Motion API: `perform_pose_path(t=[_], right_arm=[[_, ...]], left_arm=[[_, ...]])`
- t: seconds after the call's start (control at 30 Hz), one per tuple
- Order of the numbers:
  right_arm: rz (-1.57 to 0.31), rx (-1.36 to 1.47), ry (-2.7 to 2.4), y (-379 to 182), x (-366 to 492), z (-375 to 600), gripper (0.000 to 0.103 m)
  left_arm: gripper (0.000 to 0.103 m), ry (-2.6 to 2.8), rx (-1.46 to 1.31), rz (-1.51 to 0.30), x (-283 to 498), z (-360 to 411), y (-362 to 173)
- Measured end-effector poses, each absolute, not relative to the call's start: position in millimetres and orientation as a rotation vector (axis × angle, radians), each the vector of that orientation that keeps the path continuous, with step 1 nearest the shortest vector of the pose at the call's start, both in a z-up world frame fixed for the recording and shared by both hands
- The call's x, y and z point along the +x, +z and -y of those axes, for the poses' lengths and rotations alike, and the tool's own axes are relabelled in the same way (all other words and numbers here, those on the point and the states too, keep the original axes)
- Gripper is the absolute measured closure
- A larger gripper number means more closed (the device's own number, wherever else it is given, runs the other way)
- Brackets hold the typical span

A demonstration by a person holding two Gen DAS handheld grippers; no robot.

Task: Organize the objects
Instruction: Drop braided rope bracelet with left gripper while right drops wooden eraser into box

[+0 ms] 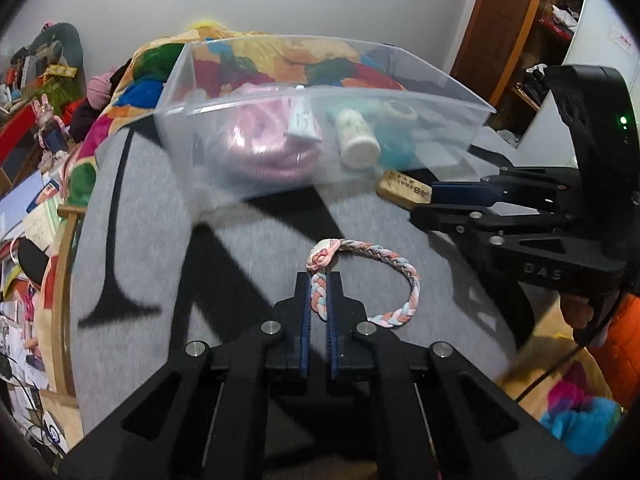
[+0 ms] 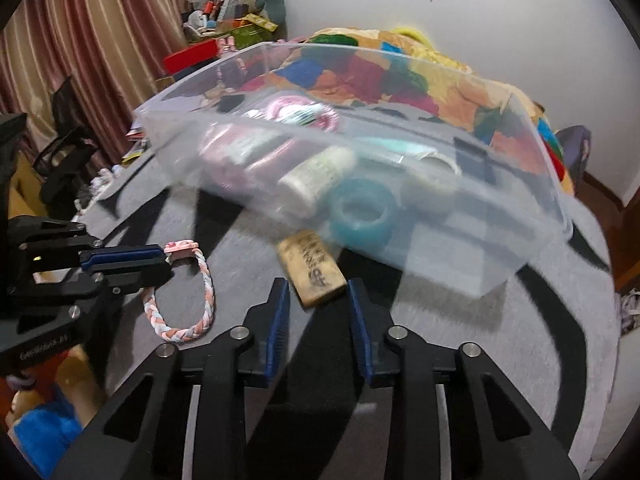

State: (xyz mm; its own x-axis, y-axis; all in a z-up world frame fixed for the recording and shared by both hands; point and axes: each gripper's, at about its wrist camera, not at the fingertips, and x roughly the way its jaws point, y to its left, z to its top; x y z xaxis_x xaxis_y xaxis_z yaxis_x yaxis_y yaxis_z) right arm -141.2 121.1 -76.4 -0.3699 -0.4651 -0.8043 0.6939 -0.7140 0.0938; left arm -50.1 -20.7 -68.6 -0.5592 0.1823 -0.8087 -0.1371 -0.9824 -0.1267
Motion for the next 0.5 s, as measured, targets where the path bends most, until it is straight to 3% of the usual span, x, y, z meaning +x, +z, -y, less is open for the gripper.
perform_pose_path(t=[0.23,0.33,0.5], right_arm=[[-0.364,1.100,-2.083,-68.6,-122.3,-129.2,0.073],[-0.332,1.100,-2.122,-64.4,-131.7,-127.8,0.058],[-0.335,1.116,-2.149,-69.1,-145.0,-111.2,0.059]], left_arm=[[0.088,2.630,-1.375,0.058,-47.4,24.6,-67.3],[0.078,2.637,-1.370,0.042,-53.5,20.7,-67.0],[0.076,2.659,-1.342,-0.011,-64.2,12.7,-70.3]])
